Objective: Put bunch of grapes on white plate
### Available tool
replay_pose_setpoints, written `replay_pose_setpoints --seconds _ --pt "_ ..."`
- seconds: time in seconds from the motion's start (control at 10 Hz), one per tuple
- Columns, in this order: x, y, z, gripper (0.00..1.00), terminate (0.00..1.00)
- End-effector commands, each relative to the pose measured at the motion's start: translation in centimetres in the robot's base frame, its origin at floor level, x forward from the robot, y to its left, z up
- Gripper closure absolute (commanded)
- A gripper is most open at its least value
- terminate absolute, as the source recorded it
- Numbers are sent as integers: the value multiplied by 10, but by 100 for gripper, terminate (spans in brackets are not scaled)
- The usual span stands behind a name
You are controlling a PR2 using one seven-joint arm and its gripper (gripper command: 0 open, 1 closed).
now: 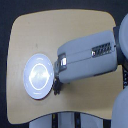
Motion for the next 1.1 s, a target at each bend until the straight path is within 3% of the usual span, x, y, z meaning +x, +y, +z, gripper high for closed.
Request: replay_pose_setpoints --seconds 0.0,0.6,1.0 --pt "36 30 80 100 0" --pt "4 89 128 100 0" --pt "-25 140 125 100 0"
